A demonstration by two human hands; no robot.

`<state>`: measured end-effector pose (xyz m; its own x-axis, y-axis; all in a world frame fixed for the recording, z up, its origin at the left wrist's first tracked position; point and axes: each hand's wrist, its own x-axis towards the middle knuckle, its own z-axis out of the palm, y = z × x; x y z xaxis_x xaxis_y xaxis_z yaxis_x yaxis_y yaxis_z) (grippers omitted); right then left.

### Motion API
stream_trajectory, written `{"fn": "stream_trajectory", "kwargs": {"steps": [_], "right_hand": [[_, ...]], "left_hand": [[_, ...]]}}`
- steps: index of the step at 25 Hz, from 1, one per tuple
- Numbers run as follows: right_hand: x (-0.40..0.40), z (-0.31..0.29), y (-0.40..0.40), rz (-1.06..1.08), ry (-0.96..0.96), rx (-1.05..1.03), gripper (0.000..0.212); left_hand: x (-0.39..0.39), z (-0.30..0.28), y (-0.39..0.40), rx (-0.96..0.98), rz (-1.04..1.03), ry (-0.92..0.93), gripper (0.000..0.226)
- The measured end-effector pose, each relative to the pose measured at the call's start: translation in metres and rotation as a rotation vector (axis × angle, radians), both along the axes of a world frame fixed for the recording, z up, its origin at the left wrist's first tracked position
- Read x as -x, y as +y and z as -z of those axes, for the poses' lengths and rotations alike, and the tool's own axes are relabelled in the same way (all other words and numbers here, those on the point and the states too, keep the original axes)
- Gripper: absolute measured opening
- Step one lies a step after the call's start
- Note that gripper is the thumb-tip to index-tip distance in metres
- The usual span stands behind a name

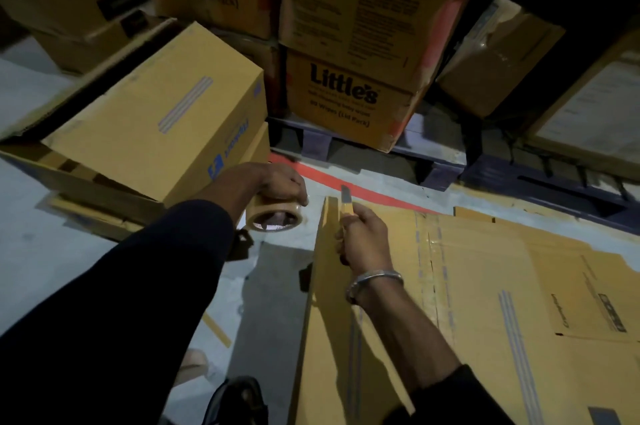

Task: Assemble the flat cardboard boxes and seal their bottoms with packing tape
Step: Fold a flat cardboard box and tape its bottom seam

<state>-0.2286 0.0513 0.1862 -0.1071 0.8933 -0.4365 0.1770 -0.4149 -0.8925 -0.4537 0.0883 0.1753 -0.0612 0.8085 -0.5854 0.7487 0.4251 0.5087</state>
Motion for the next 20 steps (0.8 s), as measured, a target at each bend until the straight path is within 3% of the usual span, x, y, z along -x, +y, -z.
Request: {"fn": "stream_trajectory", "kwargs": {"steps": [2,4,6,9,14,20], "right_hand": [[0.011,0.01,-0.007,-0.032,-0.26,-0.359,0.026],[0.023,0.018,-0.021,-0.022,-0.361,-0.607,0.018],[0.036,0.027,-0.031,0.001,-0.4,-0.723,0.007],[0.045,0.039,-0.032,0.025,-0.442,-0.76,0.008],[0.048,0.036,-0.03,0.007,-0.525,-0.786,0.01],[0.049,0.037,-0.025,-0.053,-0.528,-0.728,0.007]], "left_hand": [[0.004,-0.001,0.001,-0.045,-0.015,-0.018,0.008],[0.005,-0.003,0.002,-0.059,-0.023,-0.022,0.011],[0.004,-0.005,0.003,-0.04,-0.011,0.007,0.022],[0.004,-0.005,0.002,-0.006,-0.024,0.006,0.034],[0.004,-0.004,0.001,-0.017,-0.042,-0.012,0.022],[0.005,-0.002,0.002,-0.042,-0.021,-0.051,0.037]]}}
